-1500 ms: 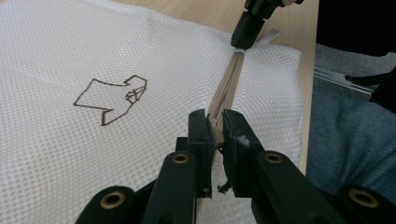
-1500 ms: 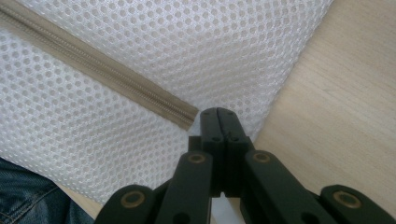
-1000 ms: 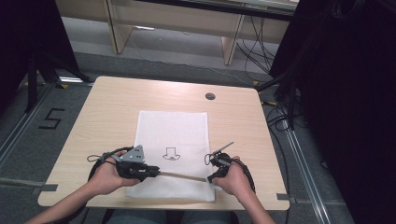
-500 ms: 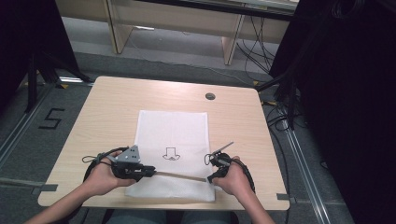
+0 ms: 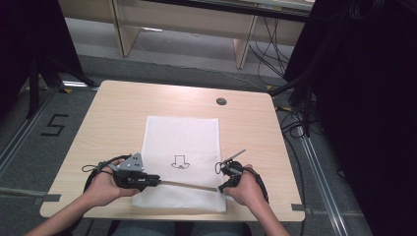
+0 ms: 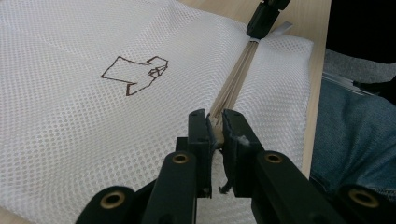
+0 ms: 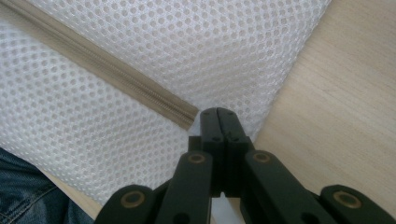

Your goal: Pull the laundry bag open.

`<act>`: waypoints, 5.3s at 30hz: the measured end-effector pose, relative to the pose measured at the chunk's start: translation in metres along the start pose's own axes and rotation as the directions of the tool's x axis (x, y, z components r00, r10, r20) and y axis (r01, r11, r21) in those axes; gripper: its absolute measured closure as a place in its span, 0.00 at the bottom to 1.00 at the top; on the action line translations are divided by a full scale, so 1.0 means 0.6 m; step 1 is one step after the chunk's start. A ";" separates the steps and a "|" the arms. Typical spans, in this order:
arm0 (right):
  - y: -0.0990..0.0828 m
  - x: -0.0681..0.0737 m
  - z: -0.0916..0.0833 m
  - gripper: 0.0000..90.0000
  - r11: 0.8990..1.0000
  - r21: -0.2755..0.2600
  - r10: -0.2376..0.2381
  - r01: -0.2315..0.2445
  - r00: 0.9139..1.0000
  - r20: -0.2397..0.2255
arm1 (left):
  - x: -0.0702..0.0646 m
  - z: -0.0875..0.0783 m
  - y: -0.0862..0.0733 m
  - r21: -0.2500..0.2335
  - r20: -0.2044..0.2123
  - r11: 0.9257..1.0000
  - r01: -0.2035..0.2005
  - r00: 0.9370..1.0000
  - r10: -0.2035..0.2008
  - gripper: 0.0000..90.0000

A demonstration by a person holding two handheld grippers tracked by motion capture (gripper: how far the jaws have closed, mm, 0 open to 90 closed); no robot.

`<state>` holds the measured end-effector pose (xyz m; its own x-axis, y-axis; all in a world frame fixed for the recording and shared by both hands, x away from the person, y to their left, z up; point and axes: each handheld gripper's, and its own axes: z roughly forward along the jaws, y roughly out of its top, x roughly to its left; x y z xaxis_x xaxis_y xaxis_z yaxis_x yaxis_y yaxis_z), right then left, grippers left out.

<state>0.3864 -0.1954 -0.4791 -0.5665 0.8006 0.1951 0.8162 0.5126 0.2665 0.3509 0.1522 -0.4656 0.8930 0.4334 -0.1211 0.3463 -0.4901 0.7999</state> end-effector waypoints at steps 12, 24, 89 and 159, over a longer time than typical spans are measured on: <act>0.001 0.001 0.000 1.00 1.000 0.008 0.005 -0.005 1.000 0.008 | 0.005 -0.012 -0.010 -0.004 -0.016 1.000 0.022 1.000 -0.022 0.91; 0.000 0.001 0.001 1.00 1.000 -0.003 0.004 -0.004 1.000 0.005 | 0.005 -0.015 -0.010 -0.007 -0.001 1.000 0.021 1.000 -0.021 0.91; 0.000 -0.002 0.000 1.00 1.000 0.004 0.000 0.000 1.000 0.000 | 0.020 -0.059 -0.040 -0.036 -0.013 0.996 0.083 0.996 -0.084 0.91; -0.012 0.001 -0.006 0.87 0.999 -0.044 -0.008 0.006 0.999 -0.040 | 0.046 -0.061 -0.102 0.175 -0.126 0.978 0.112 0.988 -0.091 0.87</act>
<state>0.3801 -0.1997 -0.4773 -0.5767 0.7838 0.2303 0.8071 0.5031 0.3090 0.3438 0.2219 -0.4963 0.8144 0.5681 -0.1180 0.4894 -0.5633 0.6657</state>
